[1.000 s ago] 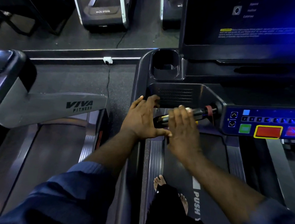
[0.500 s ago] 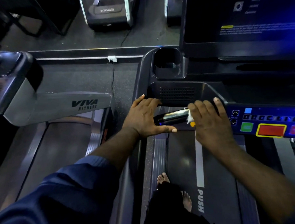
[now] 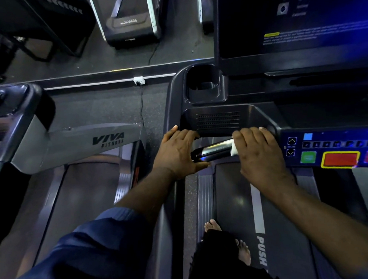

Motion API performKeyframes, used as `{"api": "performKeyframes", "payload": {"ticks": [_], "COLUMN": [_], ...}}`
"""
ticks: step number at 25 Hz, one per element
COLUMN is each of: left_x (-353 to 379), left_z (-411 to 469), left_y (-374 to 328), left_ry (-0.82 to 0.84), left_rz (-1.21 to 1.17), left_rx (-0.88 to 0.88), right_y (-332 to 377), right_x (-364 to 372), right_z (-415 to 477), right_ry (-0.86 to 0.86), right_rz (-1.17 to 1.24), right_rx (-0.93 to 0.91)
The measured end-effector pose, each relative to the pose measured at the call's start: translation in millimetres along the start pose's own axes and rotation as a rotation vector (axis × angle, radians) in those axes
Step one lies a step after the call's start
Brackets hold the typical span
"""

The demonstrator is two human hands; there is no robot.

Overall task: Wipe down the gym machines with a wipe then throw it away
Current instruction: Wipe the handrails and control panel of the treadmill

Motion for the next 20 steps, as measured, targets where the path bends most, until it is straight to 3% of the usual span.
{"api": "performKeyframes", "payload": {"ticks": [4, 8, 12, 20], "left_x": [0, 3, 5, 6], "left_z": [0, 0, -1, -1], "left_y": [-3, -1, 1, 2], "left_ry": [0.007, 0.000, -0.029, -0.011], "left_rz": [0.012, 0.002, -0.027, -0.043], "left_rx": [-0.017, -0.026, -0.020, -0.004], "right_y": [-6, -7, -7, -28], "right_x": [-8, -11, -15, -21], "right_z": [36, 14, 52, 9], "right_ry": [0.170, 0.101, 0.272, 0.055], "right_rz": [-0.013, 0.013, 0.000, 0.041], "right_rx": [-0.004, -0.032, -0.069, -0.158]}}
Point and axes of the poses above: each hand's wrist, its own z-axis towards the middle knuckle, its own x-axis out of the palm, y = z × x, the point moved 2 cm from there along z, towards the middle knuckle, and after that the axes turned 13 degrees about -y, right-handed, at the moved point
